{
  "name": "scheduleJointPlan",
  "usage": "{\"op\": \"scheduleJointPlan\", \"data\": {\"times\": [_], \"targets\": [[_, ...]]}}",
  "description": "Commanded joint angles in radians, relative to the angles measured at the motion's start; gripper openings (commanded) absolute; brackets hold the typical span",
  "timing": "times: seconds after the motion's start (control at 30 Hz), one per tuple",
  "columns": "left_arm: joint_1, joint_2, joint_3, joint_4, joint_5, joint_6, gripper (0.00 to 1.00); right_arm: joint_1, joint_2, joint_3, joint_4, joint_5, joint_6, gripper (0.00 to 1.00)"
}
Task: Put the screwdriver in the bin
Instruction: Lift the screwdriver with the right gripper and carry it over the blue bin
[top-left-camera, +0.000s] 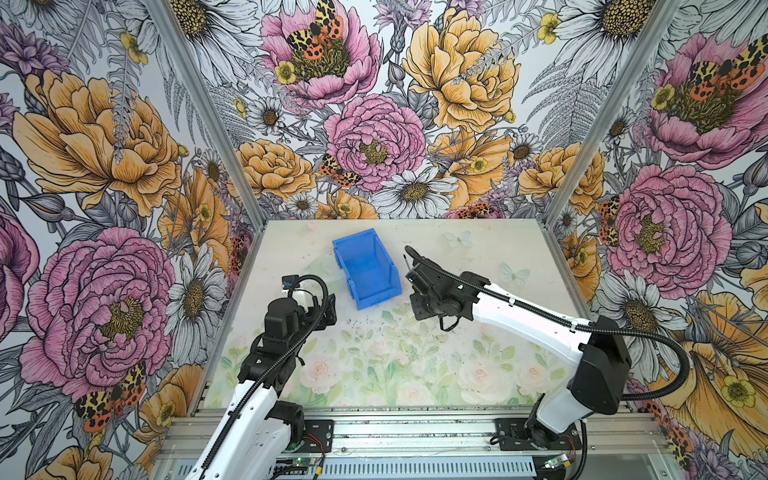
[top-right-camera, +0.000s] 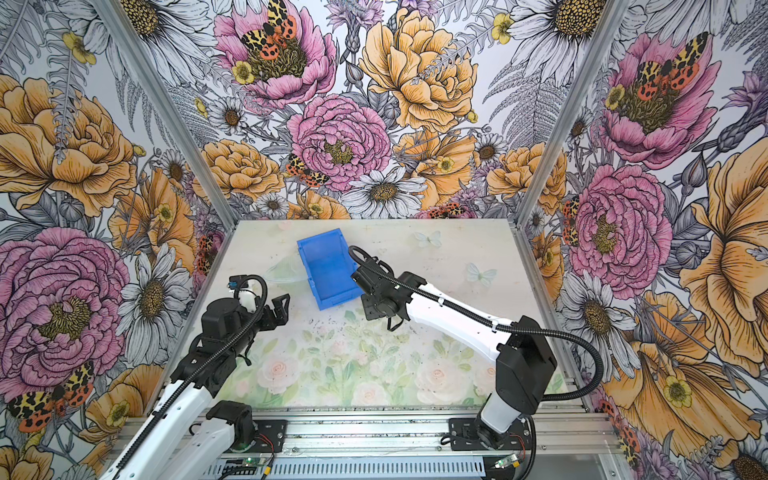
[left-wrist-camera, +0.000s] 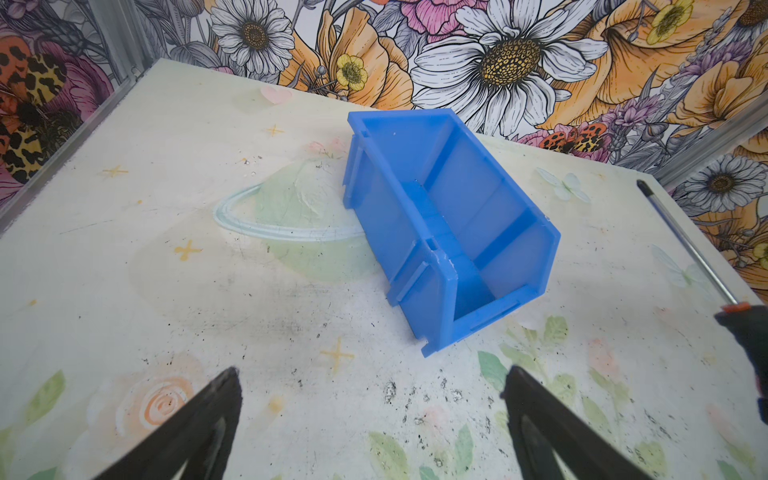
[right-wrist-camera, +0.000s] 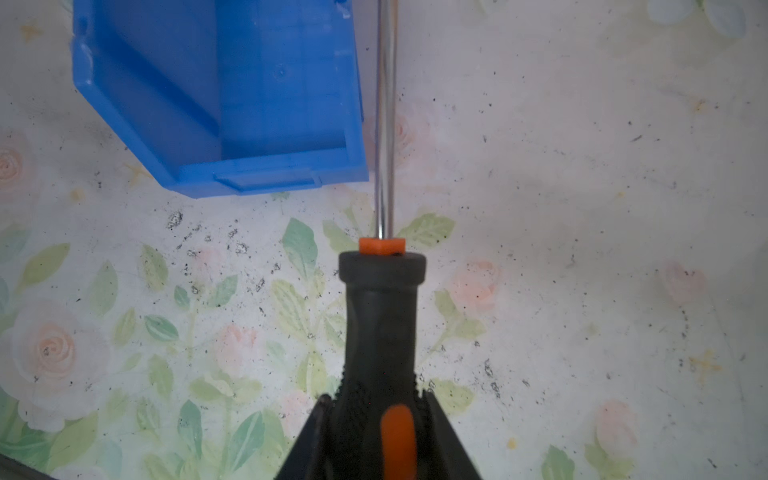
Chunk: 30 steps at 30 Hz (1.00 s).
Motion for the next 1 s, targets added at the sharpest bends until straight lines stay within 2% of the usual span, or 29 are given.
{"op": "scheduleJointPlan", "data": {"times": [0.0,0.33,0.97], "targets": [[0.005,-0.004,-0.008,0.021,-0.017,0.011,0.99,-0.002,0.062,0.126,-0.055,0.014,-0.02,0.1],[0.009,-0.028,-0.005,-0.008,-0.045,0.021,0.99,-0.005,0.282,0.425,-0.068,-0.056,-0.053,0.1],[0.006,-0.057,-0.014,-0.011,-0.034,0.011,0.99,-0.022,0.574,0.72,-0.067,-0.09,-0.085,0.1]]}}
